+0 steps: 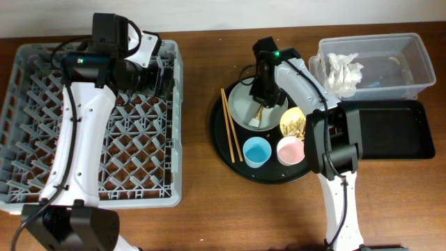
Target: Sort waste into correct bins and load items into the dishwasher rack
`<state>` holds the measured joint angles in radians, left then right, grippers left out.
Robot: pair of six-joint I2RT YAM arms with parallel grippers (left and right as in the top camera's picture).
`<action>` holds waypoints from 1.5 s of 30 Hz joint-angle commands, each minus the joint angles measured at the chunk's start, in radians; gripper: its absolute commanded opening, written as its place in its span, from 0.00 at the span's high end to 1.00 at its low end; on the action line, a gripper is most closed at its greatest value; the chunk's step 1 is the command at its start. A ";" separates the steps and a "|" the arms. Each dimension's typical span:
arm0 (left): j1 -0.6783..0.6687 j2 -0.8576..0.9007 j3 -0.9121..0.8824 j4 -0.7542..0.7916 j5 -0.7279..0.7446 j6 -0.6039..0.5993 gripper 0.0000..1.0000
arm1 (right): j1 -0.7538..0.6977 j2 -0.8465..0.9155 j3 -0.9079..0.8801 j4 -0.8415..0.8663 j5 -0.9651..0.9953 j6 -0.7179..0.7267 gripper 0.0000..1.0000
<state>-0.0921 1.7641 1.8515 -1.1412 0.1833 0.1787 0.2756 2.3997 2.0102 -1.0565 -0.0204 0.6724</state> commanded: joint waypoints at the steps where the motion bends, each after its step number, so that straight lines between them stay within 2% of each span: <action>1: 0.006 -0.019 0.016 0.001 0.000 -0.009 0.01 | -0.001 -0.031 0.058 -0.023 -0.015 -0.187 0.96; 4: 0.005 -0.019 0.016 0.002 0.003 -0.009 0.01 | -0.039 -0.101 0.264 -0.161 -0.094 -0.347 0.96; 6: 0.005 -0.019 0.016 0.002 0.003 -0.009 0.01 | -0.124 -0.150 0.475 -0.280 -0.099 -0.415 0.96; 8: 0.005 -0.019 0.016 0.002 0.003 -0.009 0.01 | -0.222 -0.161 0.566 -0.306 -0.047 -0.422 0.96; 12: 0.005 -0.019 0.016 0.002 0.003 -0.009 0.01 | -0.432 -0.118 0.568 -0.258 -0.001 -0.336 0.96; 14: 0.005 -0.019 0.016 0.003 0.003 -0.009 0.01 | -0.504 -0.055 0.568 -0.214 -0.006 -0.293 0.91; 16: 0.005 -0.019 0.016 0.003 0.003 -0.009 0.01 | -0.525 0.000 0.568 -0.171 -0.009 -0.294 0.68; 17: 0.005 -0.019 0.016 0.003 0.003 -0.009 0.01 | -0.526 0.021 0.568 -0.149 -0.010 -0.294 0.43; 19: 0.005 -0.019 0.016 0.002 0.004 -0.009 0.01 | -0.525 0.038 0.569 -0.118 -0.012 -0.298 0.11; 20: 0.005 -0.019 0.016 0.002 0.003 -0.009 0.01 | -0.525 0.034 0.573 -0.117 -0.018 -0.302 0.09; 23: 0.005 -0.019 0.016 0.003 0.003 -0.009 0.01 | -0.525 -0.016 0.582 -0.137 -0.132 -0.389 0.10; 25: 0.005 -0.019 0.016 0.004 0.004 -0.009 0.01 | -0.518 -0.093 0.587 -0.206 -0.236 -0.479 0.15; 30: 0.005 -0.019 0.016 0.004 0.004 -0.009 0.01 | -0.443 -0.219 0.587 -0.499 -0.248 -0.538 0.17; 31: 0.005 -0.019 0.016 0.003 0.004 -0.009 0.01 | -0.426 -0.219 0.587 -0.554 -0.236 -0.538 0.20; 33: 0.005 -0.019 0.016 0.002 0.004 -0.010 0.01 | -0.390 -0.215 0.561 -0.642 -0.200 -0.538 0.31; 36: 0.005 -0.019 0.016 0.000 0.004 -0.010 0.01 | -0.317 -0.219 0.452 -0.642 -0.191 -0.581 0.33; 38: 0.005 -0.019 0.016 -0.001 0.004 -0.009 0.01 | -0.240 -0.219 0.309 -0.629 -0.144 -0.586 0.39; 41: 0.005 -0.019 0.016 -0.001 0.004 -0.010 0.01 | -0.142 -0.219 0.124 -0.491 -0.121 -0.469 0.49; 45: 0.005 -0.019 0.016 -0.004 0.003 -0.009 0.01 | -0.043 -0.218 -0.090 -0.302 0.032 -0.308 0.59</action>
<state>-0.0921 1.7641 1.8515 -1.1431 0.1833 0.1787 0.1951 2.1849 1.9968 -1.4036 -0.0990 0.2466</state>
